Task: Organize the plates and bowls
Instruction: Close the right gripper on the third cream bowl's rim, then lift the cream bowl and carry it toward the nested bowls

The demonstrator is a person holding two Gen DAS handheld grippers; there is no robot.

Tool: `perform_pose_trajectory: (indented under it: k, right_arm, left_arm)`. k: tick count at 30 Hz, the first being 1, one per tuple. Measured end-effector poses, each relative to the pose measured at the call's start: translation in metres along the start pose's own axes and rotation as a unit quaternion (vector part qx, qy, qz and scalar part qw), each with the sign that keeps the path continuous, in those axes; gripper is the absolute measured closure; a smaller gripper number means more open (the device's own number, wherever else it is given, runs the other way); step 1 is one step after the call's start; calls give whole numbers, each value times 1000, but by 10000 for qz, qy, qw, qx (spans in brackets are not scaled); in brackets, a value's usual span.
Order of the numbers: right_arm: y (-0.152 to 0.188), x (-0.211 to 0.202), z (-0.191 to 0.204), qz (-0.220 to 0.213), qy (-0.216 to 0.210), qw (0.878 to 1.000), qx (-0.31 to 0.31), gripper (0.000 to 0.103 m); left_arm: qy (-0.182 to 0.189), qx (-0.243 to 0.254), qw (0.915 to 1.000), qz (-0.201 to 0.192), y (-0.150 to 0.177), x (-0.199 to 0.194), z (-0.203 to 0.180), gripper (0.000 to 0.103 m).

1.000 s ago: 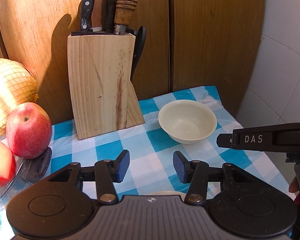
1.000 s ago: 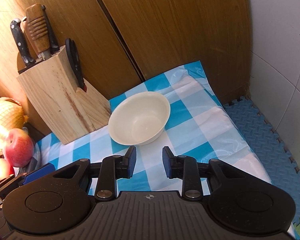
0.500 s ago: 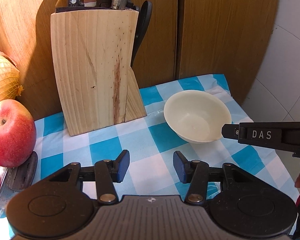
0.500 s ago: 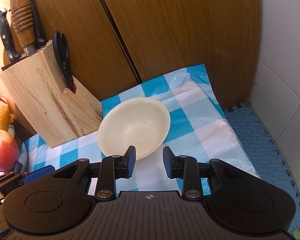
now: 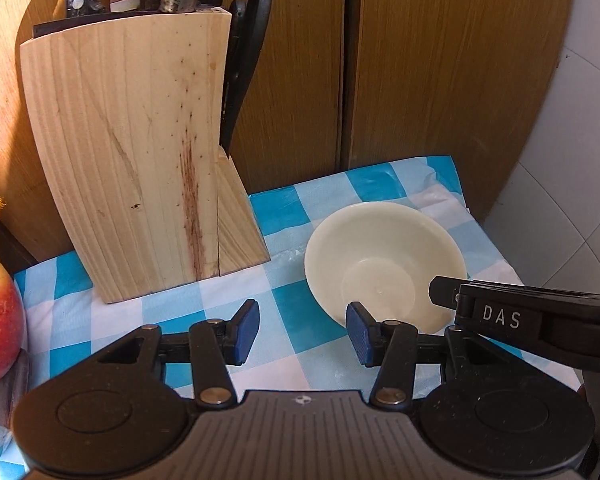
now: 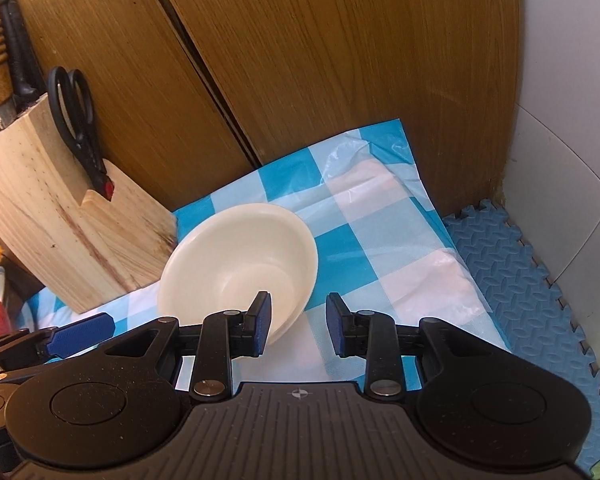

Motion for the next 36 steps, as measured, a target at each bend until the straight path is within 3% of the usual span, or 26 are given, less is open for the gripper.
perform_pose_trajectory:
  k: [4, 6, 16, 22, 36]
  right_arm:
    - [-3, 9, -5, 51, -54, 10000, 50, 65]
    - [-3, 14, -7, 123, -116, 9998, 76, 71]
    - [-4, 29, -11, 255, -309, 9990, 212, 83]
    - [-5, 31, -10, 252, -548, 9978, 277, 89]
    - [1, -5, 5, 133, -617, 9980, 33, 90]
  left_arm:
    - [-46, 31, 10000, 52, -3, 11, -5, 61]
    - [-29, 12, 9999, 103, -4, 17, -7, 61]
    - [-33, -41, 9994, 336, -4, 35, -8, 61]
    - [35, 61, 9990, 433, -4, 40, -14, 67]
    - [164, 205, 9995, 172, 8, 1, -16, 69]
Point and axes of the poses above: each gripper's, at about its wrist camera, not at the fingertips, and x roughly the way its jaws point, z to its left, y to its underside, the point moved 3 cm from there along x, roughly the way its jaws point, and after that the axes turned 11 degrees about z, right-handed, at the moved point
